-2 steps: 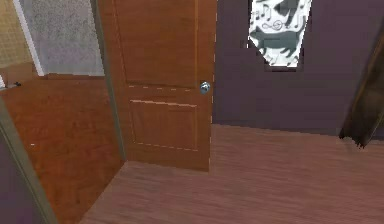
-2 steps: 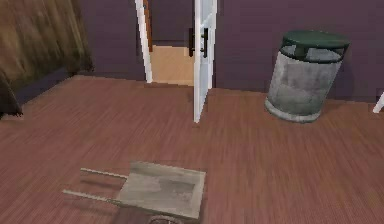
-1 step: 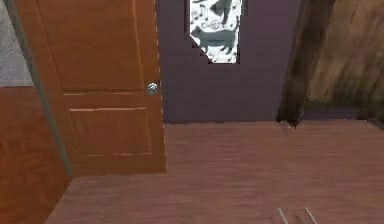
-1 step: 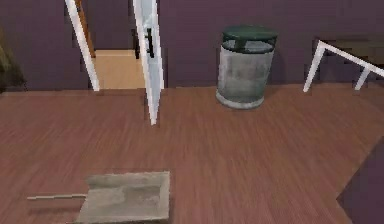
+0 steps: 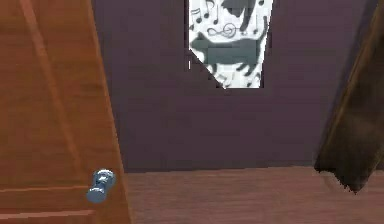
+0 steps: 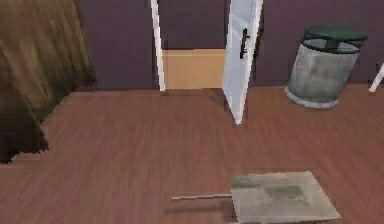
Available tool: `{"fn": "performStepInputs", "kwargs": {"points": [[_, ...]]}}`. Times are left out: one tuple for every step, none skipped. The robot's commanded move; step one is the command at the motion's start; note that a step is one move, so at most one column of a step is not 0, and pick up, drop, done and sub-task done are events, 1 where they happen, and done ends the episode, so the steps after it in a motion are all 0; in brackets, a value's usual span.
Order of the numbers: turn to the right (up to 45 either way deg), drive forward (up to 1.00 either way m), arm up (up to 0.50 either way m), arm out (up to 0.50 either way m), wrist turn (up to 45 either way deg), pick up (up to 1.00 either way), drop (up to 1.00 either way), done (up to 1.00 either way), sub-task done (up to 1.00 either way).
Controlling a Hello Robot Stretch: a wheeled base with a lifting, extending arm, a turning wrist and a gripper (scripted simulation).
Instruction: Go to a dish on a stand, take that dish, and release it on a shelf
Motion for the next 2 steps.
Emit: {"fn": "performStepInputs", "kwargs": {"points": [[12.0,0.0,0.0,0.0,0.0,0.0,0.0,0.0,0.0],[0.0,0.2,0.0,0.0,0.0,0.0,0.0,0.0,0.0]]}}
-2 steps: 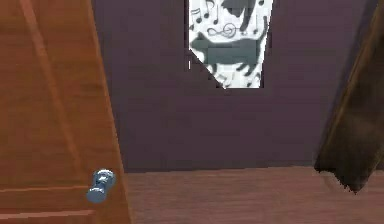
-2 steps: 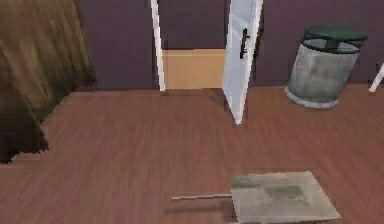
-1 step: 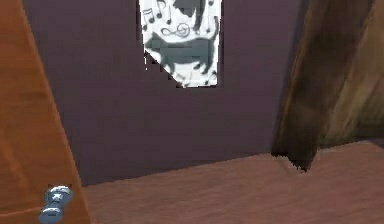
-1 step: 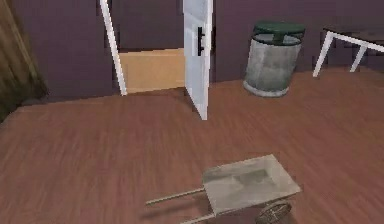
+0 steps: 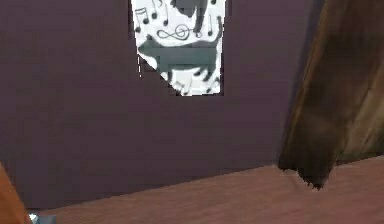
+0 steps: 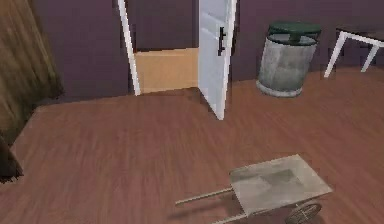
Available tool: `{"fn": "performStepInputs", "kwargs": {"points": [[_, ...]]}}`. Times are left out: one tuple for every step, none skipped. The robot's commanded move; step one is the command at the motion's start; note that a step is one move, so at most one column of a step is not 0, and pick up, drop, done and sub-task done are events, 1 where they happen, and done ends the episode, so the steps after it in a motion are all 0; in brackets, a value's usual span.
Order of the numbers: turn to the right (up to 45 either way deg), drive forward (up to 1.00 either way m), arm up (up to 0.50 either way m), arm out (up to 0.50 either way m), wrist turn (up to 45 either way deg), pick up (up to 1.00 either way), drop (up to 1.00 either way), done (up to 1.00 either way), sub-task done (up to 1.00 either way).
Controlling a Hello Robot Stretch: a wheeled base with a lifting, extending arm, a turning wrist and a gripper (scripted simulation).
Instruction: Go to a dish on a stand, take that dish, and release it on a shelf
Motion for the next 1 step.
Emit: {"fn": "performStepInputs", "kwargs": {"points": [[36.0,0.0,0.0,0.0,0.0,0.0,0.0,0.0,0.0]]}}
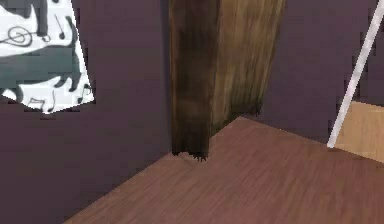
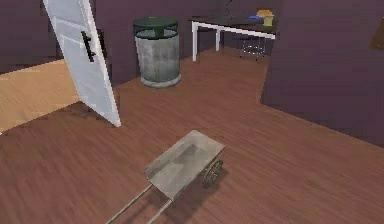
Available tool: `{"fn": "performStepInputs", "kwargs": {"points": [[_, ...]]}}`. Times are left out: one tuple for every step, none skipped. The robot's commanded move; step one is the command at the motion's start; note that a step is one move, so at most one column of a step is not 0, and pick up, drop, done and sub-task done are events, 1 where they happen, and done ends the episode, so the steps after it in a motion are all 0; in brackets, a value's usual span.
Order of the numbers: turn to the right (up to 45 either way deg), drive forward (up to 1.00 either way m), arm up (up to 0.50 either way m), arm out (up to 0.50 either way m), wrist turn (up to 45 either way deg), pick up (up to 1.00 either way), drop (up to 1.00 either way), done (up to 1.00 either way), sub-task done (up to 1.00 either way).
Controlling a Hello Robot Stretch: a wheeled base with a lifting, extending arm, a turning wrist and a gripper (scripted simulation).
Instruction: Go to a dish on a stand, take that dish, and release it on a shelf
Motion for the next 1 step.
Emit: {"fn": "performStepInputs", "kwargs": {"points": [[3.0,0.0,0.0,0.0,0.0,0.0,0.0,0.0,0.0]]}}
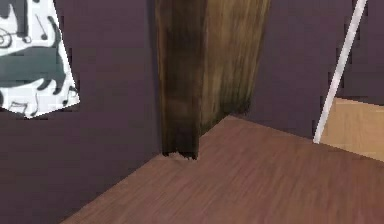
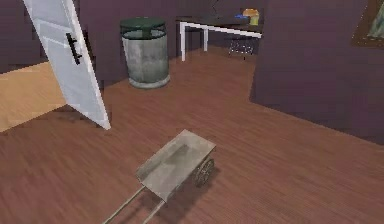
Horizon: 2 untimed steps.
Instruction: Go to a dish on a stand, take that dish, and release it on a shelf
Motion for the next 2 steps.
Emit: {"fn": "performStepInputs", "kwargs": {"points": [[0.0,0.5,0.0,0.0,0.0,0.0,0.0,0.0,0.0],[21.0,0.0,0.0,0.0,0.0,0.0,0.0,0.0,0.0]]}}
